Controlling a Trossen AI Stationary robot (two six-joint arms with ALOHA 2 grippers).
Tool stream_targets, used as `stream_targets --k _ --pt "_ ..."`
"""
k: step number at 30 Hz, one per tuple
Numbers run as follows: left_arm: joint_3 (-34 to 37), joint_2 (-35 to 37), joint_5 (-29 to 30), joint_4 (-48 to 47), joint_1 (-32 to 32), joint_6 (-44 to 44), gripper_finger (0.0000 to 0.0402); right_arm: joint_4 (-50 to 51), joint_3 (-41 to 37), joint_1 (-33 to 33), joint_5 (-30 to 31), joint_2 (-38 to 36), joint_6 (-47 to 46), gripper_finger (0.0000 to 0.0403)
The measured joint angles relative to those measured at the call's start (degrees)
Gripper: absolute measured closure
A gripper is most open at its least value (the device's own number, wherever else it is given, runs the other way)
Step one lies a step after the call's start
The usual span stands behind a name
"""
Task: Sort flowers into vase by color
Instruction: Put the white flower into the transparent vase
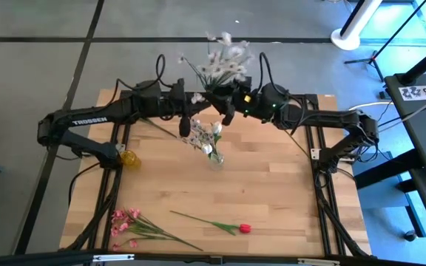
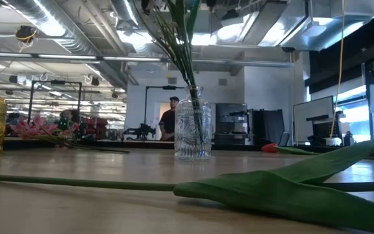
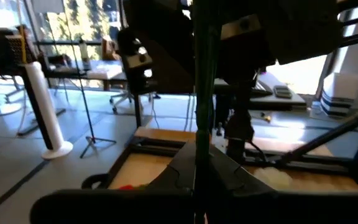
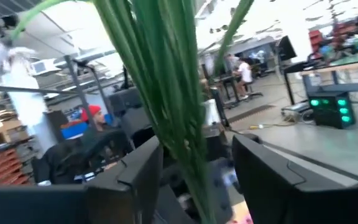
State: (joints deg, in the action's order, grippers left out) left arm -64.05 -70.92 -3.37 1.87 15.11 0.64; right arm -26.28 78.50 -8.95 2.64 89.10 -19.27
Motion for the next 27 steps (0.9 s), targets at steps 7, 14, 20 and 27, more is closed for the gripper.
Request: stream_targets --k 7,14,20,27 --pt "0.00 0.04 3.94 0.06 -0.78 -0.02 0.0393 -1.45 -0.04 -0.02 -0.09 0.11 0.23 0.0326" --pt "0.00 0.44 3.68 0.06 -1.04 -1.44 0.0384 -2.58 -0.04 -0.07 1.28 0.07 1.75 0.0378" --pt "-5.32 3.41 4.04 -16.57 -0.45 -3.12 0.0333 -2.43 -0.04 -0.57 1.40 -3.41 6.94 0.0389" --pt "-9.64 10.87 11.62 -29.11 -1.76 -0.47 0.0275 0.26 -2.34 -0.83 -0.78 -10.31 13.71 0.0391"
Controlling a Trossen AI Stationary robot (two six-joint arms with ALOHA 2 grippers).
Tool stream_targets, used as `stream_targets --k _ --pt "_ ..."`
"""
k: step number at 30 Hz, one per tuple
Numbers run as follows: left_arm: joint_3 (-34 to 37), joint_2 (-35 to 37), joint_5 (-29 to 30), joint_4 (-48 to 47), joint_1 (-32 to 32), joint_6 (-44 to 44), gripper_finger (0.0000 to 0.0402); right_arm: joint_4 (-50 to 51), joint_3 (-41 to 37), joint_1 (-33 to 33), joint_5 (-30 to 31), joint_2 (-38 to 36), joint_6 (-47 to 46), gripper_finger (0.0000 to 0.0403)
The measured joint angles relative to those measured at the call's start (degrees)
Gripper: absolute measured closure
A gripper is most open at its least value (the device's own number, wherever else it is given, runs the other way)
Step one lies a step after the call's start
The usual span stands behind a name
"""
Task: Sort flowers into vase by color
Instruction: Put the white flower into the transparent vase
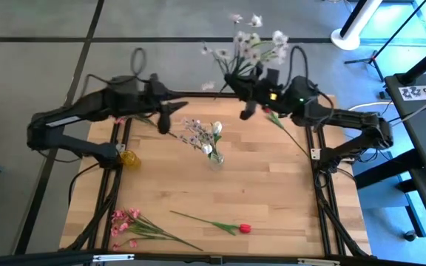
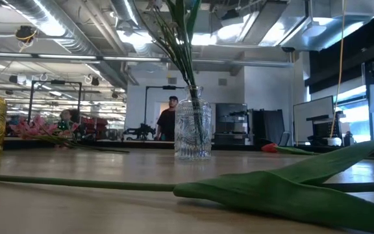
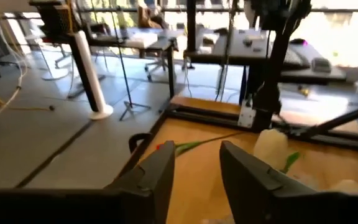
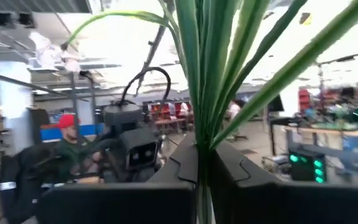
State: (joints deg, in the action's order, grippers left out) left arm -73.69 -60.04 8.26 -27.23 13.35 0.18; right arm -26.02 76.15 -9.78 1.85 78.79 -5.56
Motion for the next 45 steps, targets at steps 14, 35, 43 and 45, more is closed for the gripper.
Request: stream_targets --k 14,35,43,45 --pt "2.87 18.94 -8.48 -5.21 -0.07 -19.09 0.0261 -9.26 -34.11 7.52 0.62 -11.18 -7.55 0.0389" --pt "3.10 18.49 -1.87 -5.52 -0.16 -25.67 0.0261 -47.84 -45.91 14.03 11.67 9.16 -2.79 0.0391" --pt "3.10 18.39 -1.51 -6.93 -0.16 -25.74 0.0261 -53.90 -45.28 15.56 12.56 13.39 2.37 0.0392" --pt "3.10 18.37 -1.47 -7.18 -0.16 -25.69 0.0261 -54.09 -45.17 15.59 12.62 13.31 3.15 0.0391"
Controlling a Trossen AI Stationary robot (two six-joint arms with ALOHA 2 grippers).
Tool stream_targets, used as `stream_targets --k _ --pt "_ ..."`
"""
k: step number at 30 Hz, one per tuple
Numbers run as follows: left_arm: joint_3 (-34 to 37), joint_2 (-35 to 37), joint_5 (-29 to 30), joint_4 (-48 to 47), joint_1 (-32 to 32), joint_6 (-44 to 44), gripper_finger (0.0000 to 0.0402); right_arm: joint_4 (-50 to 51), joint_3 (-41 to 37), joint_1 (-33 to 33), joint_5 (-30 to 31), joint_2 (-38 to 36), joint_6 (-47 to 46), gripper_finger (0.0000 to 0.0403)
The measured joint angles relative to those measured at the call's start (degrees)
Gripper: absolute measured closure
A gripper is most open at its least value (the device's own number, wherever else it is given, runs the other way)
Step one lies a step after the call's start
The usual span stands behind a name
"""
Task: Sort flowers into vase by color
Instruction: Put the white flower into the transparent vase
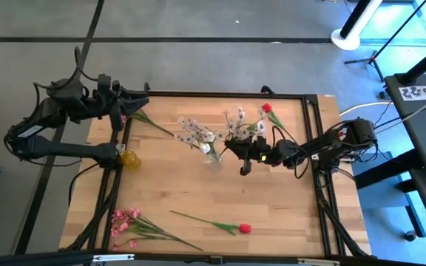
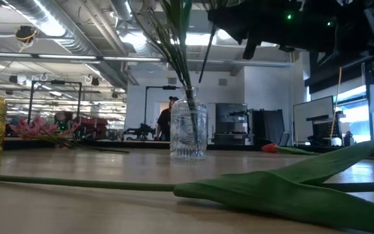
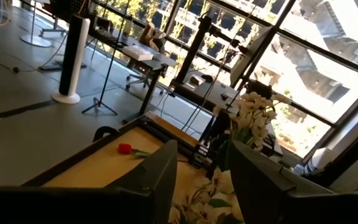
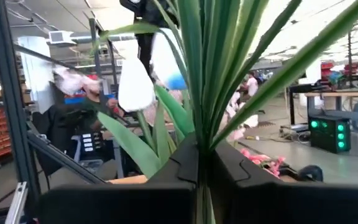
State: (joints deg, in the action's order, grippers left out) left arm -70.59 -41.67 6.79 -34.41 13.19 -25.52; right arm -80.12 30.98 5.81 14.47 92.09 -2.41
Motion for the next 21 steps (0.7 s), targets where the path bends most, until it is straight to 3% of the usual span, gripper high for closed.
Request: stream_targets --k 15,21 --pt "0.02 -0.16 0.02 -0.81 0.00 -0.02 0.0261 -2.50 0.00 0.23 -1.29 0.23 3.87 0.0391" --pt "0.02 -1.52 1.32 -0.77 0.00 0.03 0.0261 -3.99 1.98 0.19 -2.12 4.27 5.83 0.0389"
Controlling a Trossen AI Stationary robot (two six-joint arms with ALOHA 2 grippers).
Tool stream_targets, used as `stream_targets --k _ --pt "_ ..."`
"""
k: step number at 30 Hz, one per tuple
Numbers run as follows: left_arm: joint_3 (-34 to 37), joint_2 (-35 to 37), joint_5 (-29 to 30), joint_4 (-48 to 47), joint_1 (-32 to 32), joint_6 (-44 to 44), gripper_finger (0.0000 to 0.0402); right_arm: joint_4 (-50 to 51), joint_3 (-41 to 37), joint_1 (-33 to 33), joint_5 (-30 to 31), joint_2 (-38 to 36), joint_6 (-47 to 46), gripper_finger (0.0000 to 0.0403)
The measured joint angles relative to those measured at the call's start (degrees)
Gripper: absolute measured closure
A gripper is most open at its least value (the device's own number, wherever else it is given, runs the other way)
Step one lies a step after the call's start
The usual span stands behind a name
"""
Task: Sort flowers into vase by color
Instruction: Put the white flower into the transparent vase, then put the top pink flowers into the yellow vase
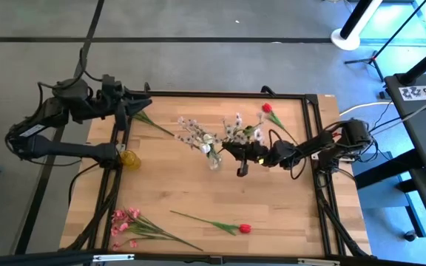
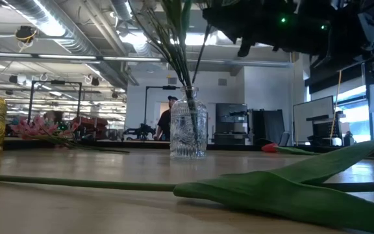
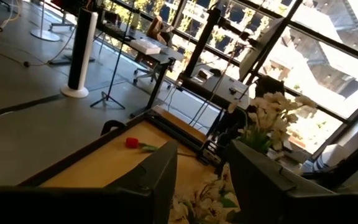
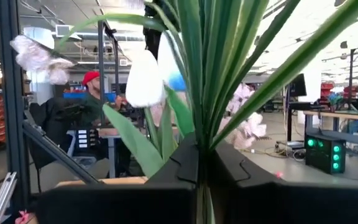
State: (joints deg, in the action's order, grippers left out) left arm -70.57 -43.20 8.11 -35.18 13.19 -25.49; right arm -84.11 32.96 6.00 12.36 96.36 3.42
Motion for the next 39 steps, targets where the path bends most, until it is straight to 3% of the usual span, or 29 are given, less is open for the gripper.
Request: stream_targets --k 9,24,32,39 --pt "0.00 -3.01 0.17 0.00 0.02 0.06 0.0261 1.80 0.67 0.00 0.73 1.83 1.29 0.0389" --pt "0.00 -3.33 3.43 0.04 0.02 1.08 0.0261 20.17 0.67 -0.02 5.10 1.83 -0.16 0.0364" --pt "0.00 -3.51 4.87 -0.09 0.02 1.68 0.0261 23.12 0.69 -0.02 5.16 1.30 1.04 0.0275" --pt "0.00 -3.68 2.48 -3.29 0.00 1.72 0.0261 31.96 0.67 0.00 5.14 -4.81 -0.30 0.0192"
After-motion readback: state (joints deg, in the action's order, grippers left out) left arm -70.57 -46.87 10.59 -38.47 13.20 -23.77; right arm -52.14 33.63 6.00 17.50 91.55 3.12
